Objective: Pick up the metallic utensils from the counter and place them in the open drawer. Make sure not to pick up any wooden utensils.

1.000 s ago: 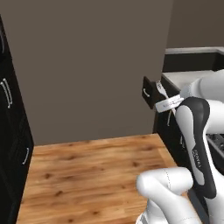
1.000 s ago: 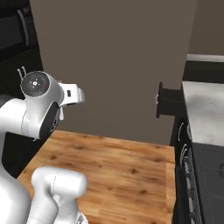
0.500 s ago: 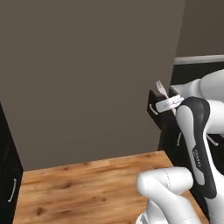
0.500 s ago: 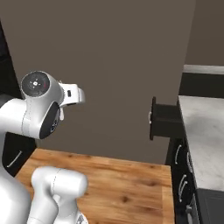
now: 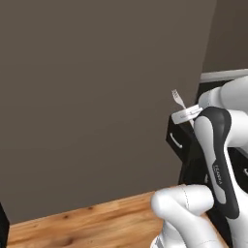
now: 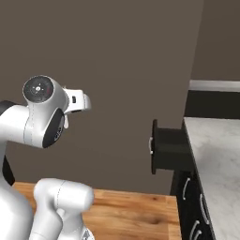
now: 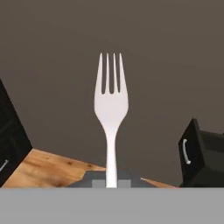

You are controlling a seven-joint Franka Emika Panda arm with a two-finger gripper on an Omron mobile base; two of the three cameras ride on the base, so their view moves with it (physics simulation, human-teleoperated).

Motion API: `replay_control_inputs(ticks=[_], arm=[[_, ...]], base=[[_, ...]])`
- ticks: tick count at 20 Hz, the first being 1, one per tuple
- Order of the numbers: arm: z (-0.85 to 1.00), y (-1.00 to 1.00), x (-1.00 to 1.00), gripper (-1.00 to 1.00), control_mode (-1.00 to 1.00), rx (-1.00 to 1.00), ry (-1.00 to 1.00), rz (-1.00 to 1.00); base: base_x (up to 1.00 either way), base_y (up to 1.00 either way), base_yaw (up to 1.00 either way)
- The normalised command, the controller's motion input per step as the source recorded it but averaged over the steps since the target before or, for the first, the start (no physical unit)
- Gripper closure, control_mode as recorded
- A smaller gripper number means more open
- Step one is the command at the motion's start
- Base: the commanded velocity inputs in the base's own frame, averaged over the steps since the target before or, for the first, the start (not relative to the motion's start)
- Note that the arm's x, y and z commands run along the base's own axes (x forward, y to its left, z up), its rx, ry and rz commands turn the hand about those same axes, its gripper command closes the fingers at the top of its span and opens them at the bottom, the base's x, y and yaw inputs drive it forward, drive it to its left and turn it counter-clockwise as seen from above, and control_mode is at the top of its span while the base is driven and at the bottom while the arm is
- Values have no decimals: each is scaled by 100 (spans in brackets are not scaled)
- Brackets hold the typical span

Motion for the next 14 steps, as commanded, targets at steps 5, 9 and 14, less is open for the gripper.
replay_control_inputs(ticks=[5,9,14], arm=[[0,0,0,100,100,0,0,0],[0,0,0,100,100,0,0,0],[0,0,0,100,100,0,0,0]], base=[[28,-12,-27],[14,-21,-29],[40,-33,-26]])
